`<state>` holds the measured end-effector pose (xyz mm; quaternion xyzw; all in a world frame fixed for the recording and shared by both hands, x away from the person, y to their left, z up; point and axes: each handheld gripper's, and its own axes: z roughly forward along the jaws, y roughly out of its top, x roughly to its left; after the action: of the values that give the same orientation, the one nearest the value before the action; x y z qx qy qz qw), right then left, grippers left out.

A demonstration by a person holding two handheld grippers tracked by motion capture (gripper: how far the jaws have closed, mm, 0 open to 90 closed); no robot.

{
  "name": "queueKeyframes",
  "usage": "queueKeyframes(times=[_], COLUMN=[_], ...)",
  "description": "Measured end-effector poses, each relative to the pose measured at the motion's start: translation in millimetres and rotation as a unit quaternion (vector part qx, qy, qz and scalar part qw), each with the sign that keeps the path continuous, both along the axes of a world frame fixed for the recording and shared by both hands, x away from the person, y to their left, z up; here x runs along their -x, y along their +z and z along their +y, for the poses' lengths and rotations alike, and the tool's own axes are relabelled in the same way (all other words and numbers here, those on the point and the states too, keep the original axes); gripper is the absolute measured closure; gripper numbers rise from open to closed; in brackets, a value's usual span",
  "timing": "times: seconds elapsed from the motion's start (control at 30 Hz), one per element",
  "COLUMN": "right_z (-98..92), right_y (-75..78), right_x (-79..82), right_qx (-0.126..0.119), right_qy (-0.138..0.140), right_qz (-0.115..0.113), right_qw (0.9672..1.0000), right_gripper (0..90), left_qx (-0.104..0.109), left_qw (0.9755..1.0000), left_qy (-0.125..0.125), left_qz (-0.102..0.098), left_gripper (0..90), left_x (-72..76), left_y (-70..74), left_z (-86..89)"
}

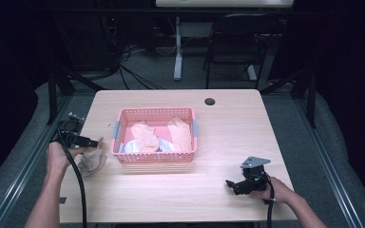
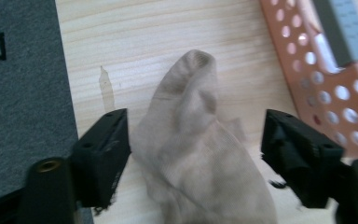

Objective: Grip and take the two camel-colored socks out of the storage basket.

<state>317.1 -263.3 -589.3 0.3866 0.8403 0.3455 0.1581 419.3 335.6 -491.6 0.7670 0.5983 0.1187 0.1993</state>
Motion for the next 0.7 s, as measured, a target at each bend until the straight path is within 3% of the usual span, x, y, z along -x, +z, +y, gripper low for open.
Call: queueKeyframes(times=[0.13, 0.2, 0.3, 0.4, 0.43, 0.47, 0.53, 0.7], right_z=[-0.1, -0.1, -0.1, -0.1, 0.0, -0.1, -0.1, -0.1], right_y=[0.1, 0.0, 0.1, 0.1, 0.0, 0.1, 0.1, 0.0], right_x=[-0.1, -0.1, -0.1, -0.1, 0.0, -0.1, -0.1, -0.1], right_qx=[0.000, 0.000, 0.000, 0.000, 0.000, 0.000, 0.000, 0.000], right_qy=[0.001, 0.001, 0.001, 0.001, 0.000, 0.001, 0.001, 0.001], right_qz=[0.001, 0.000, 0.000, 0.000, 0.000, 0.001, 0.001, 0.000], right_qw=[1.0000, 1.0000, 1.0000, 1.0000, 1.0000, 1.0000, 1.0000, 1.0000], right_gripper=[0.0, 0.0, 0.0, 0.0, 0.0, 0.0, 0.0, 0.0], left_qx=[-0.002, 0.001, -0.005, -0.005, 0.001, 0.020, 0.026, 0.012], left_qw=[0.9999, 0.9996, 0.9994, 0.9993, 0.9995, 0.9992, 0.9990, 0.9992], left_qy=[-0.007, -0.014, -0.019, -0.024, -0.025, -0.030, -0.034, -0.036], left_qz=[-0.011, -0.023, -0.027, -0.027, -0.021, -0.015, -0.011, -0.010], left_gripper=[15.5, 14.6, 10.4, 7.2, 6.5, 4.8, 2.1, 0.0], left_x=[12.5, 25.2, 43.3, 59.5, 64.5, 70.3, 78.5, 97.4], left_y=[7.4, 10.5, 7.8, 0.6, -2.9, -7.8, -14.4, -34.1], left_z=[0.2, 0.4, 1.3, 3.3, 3.4, 4.3, 3.6, 1.2])
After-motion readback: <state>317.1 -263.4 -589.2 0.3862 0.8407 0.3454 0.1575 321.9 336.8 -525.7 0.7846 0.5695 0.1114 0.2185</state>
